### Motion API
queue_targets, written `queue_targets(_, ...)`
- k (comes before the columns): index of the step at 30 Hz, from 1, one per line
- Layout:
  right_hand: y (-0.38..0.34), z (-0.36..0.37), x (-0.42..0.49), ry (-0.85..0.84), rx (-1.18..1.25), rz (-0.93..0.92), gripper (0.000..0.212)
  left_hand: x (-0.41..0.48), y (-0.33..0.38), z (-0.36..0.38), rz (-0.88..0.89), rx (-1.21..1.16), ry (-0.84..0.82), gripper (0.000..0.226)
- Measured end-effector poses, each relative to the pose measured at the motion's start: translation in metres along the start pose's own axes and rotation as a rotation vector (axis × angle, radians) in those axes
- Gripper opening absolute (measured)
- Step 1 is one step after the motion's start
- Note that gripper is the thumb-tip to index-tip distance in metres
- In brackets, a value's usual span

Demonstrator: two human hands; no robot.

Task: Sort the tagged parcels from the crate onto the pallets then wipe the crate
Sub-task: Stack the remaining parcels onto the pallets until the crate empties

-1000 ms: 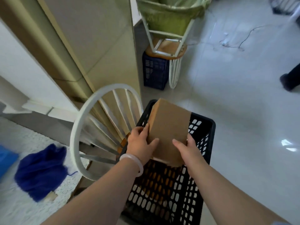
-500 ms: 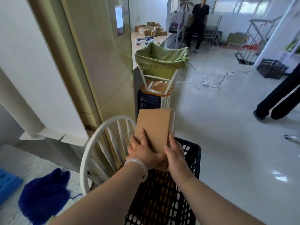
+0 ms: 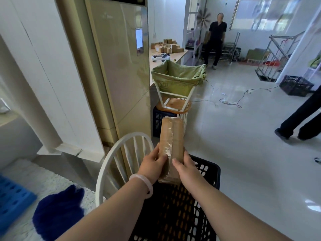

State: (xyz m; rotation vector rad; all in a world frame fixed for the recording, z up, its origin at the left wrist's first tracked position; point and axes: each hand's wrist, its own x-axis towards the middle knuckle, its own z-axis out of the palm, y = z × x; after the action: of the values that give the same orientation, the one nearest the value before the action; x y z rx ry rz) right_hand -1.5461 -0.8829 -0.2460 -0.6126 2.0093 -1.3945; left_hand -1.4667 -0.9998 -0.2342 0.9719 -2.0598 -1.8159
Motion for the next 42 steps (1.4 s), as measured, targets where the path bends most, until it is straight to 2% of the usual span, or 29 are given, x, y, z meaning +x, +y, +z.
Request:
queue_targets(1, -0.001, 0.002, -0.001, -0.008, -0.044, -0.003, 0.090, -0.001, 0.002, -0.001, 0.034, 0.048, 0.036, 0.054)
queue_targets(3, 0.001, 0.006, -0.001, -0.028, -0.131, -0.007, 0.087, 0.000, 0.005, -0.003, 0.047, 0.110, 0.053, 0.061)
queue_targets(7, 0.005, 0.013, -0.003, -0.093, -0.221, -0.066, 0.077, -0.001, -0.002, -0.003, 0.020, 0.088, 0.011, 0.104)
queue_targets(9, 0.004, 0.015, -0.004, -0.107, -0.204, -0.083, 0.076, -0.002, -0.006, -0.006, -0.023, 0.008, 0.027, 0.113)
queue_targets(12, 0.005, 0.013, -0.005, -0.155, -0.215, -0.114, 0.065, 0.000, -0.014, -0.013, -0.064, -0.079, 0.063, 0.108)
queue_targets(15, 0.007, 0.007, -0.002, -0.079, -0.332, -0.147, 0.053, -0.001, -0.017, -0.020, -0.074, -0.171, 0.085, 0.104)
queue_targets(18, 0.003, -0.001, 0.004, 0.020, -0.400, -0.094, 0.058, -0.001, -0.017, -0.027, -0.095, -0.299, 0.068, 0.112)
queue_targets(20, -0.001, -0.006, 0.008, 0.015, -0.406, -0.041, 0.062, -0.001, -0.017, -0.030, -0.107, -0.349, 0.045, 0.107)
queue_targets(23, -0.007, -0.007, 0.010, -0.019, -0.276, -0.024, 0.068, -0.003, -0.016, -0.031, -0.099, -0.386, 0.018, 0.092)
queue_targets(30, -0.013, 0.014, 0.013, -0.017, -0.306, -0.066, 0.070, -0.013, -0.023, -0.051, 0.045, -0.069, 0.074, 0.053)
queue_targets(32, -0.020, 0.026, 0.012, -0.045, -0.335, -0.087, 0.071, -0.023, -0.026, -0.062, 0.109, 0.023, 0.092, 0.059)
queue_targets(36, -0.041, 0.057, 0.003, -0.105, -0.367, -0.222, 0.074, -0.045, -0.034, -0.098, 0.256, 0.238, 0.222, 0.091)
queue_targets(42, -0.068, 0.127, -0.023, -0.204, -0.491, -0.370, 0.072, -0.099, -0.050, -0.171, 0.244, 0.333, 0.277, 0.091)
